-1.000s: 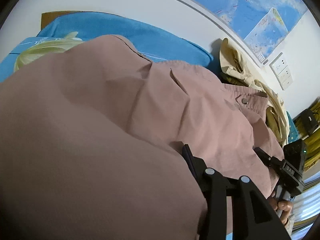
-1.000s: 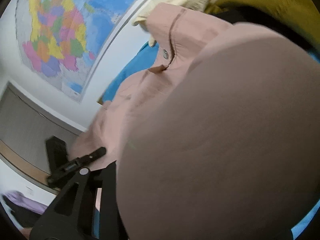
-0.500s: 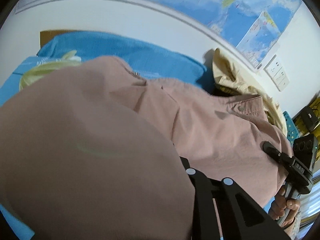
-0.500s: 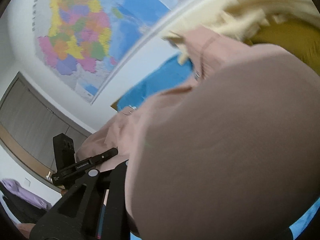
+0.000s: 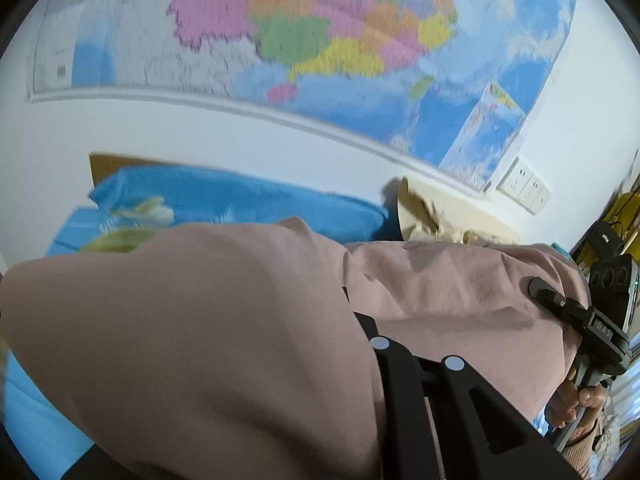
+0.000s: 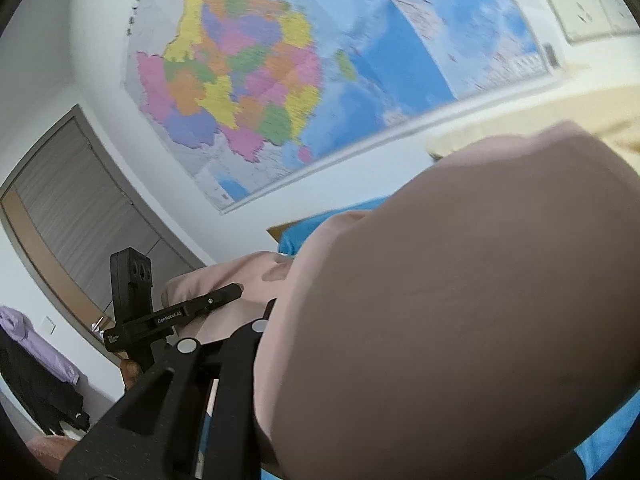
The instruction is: Fold large clothes
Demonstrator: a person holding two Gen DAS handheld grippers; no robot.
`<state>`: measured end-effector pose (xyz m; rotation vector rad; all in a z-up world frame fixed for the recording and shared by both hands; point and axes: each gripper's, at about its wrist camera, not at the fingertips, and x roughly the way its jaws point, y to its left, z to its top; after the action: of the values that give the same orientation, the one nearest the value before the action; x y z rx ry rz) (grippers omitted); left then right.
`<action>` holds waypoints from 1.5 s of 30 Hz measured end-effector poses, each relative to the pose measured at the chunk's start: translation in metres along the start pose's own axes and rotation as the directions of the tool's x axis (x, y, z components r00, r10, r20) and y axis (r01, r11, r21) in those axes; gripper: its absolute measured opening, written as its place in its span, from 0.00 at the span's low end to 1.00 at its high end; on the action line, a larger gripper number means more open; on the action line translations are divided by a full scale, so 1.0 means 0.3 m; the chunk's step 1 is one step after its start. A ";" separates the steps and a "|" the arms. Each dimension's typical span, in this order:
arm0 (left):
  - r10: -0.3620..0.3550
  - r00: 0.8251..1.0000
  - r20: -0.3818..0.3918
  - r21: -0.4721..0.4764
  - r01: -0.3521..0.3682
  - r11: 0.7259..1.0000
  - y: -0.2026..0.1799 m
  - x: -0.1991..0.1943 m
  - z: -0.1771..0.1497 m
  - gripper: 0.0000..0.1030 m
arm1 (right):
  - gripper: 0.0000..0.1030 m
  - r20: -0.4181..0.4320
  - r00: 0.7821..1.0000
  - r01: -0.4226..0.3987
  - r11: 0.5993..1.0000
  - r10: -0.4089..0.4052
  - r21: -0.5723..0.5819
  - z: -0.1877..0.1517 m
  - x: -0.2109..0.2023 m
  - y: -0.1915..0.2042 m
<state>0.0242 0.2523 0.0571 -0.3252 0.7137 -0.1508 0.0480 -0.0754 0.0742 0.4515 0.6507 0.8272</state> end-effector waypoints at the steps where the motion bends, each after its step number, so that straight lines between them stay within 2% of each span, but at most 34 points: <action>1: 0.002 1.000 0.010 0.002 -0.002 1.000 0.007 -0.016 0.013 0.11 | 0.18 0.000 1.000 -0.008 1.000 0.008 -0.014 0.011 0.006 0.013; 7: 0.053 0.995 0.089 0.002 -0.053 0.999 0.051 -0.110 0.102 0.11 | 0.18 -0.005 0.999 -0.045 0.998 0.045 -0.039 0.070 0.082 0.082; 11: 0.080 0.991 0.107 -0.018 -0.079 0.997 0.095 -0.149 0.139 0.11 | 0.18 -0.013 0.997 -0.070 0.996 0.070 -0.046 0.096 0.144 0.113; 24: 0.167 0.978 0.121 -0.058 -0.161 0.985 0.234 -0.190 0.194 0.11 | 0.18 -0.063 0.994 -0.093 0.994 0.089 -0.049 0.116 0.311 0.169; 45: 0.235 0.963 0.131 -0.097 -0.224 0.970 0.375 -0.197 0.264 0.11 | 0.18 -0.104 0.990 -0.104 0.992 0.097 -0.071 0.131 0.447 0.220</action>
<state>0.0355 0.3917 0.1110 -0.3252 0.6128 0.1215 0.1078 0.0656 0.0950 0.3776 0.6912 0.9719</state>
